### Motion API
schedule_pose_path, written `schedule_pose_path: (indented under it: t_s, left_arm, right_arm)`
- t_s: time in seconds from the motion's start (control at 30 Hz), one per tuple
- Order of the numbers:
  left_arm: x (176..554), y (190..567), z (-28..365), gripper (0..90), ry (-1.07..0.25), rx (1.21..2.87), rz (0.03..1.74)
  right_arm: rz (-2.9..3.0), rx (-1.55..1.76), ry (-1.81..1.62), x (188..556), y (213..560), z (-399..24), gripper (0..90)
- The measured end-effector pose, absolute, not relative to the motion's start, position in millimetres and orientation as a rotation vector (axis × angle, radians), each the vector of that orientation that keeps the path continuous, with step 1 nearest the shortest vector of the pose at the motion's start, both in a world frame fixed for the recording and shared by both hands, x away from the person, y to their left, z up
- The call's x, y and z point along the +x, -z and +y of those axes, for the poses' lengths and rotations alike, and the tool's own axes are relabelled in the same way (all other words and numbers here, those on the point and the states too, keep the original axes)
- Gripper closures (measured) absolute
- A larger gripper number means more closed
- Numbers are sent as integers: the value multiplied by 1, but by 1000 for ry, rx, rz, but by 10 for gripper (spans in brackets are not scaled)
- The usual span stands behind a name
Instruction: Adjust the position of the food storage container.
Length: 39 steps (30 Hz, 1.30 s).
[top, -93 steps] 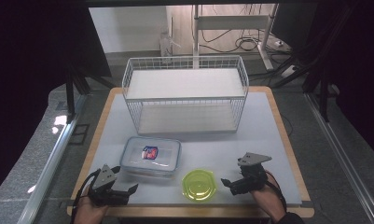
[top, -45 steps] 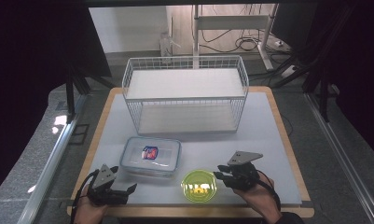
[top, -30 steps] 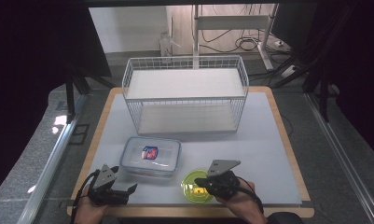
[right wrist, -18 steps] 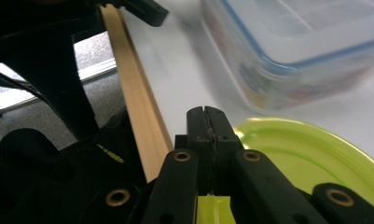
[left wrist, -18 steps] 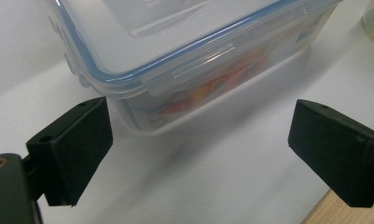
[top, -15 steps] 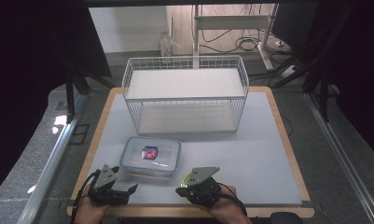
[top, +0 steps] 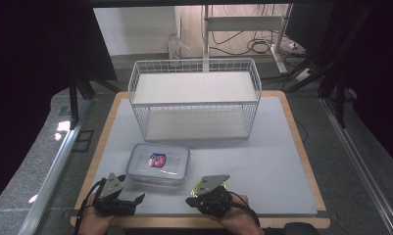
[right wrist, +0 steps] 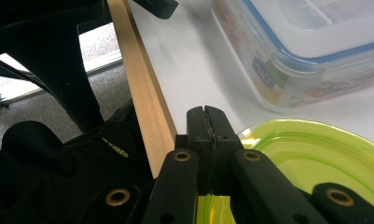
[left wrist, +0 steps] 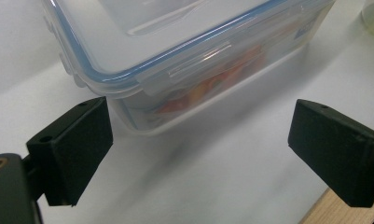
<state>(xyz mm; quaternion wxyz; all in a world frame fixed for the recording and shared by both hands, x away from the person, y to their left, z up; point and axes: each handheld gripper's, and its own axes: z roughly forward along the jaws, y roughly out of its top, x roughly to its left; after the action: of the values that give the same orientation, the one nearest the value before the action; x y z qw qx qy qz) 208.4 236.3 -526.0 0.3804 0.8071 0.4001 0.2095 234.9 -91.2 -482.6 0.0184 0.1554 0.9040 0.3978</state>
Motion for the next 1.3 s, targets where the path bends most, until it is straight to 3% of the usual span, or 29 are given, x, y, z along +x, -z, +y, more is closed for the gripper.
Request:
schedule_pose_path:
  t_s: [0.53, 1.3]
  left_arm:
    - [208, 526, 236, 65, -538, 2069, 1018]
    - [208, 527, 236, 65, -539, 2059, 1021]
  right_arm:
    - [2791, 507, -1166, 241, 486, -95, 898]
    - [2662, 756, -1101, 270, 480, -161, 898]
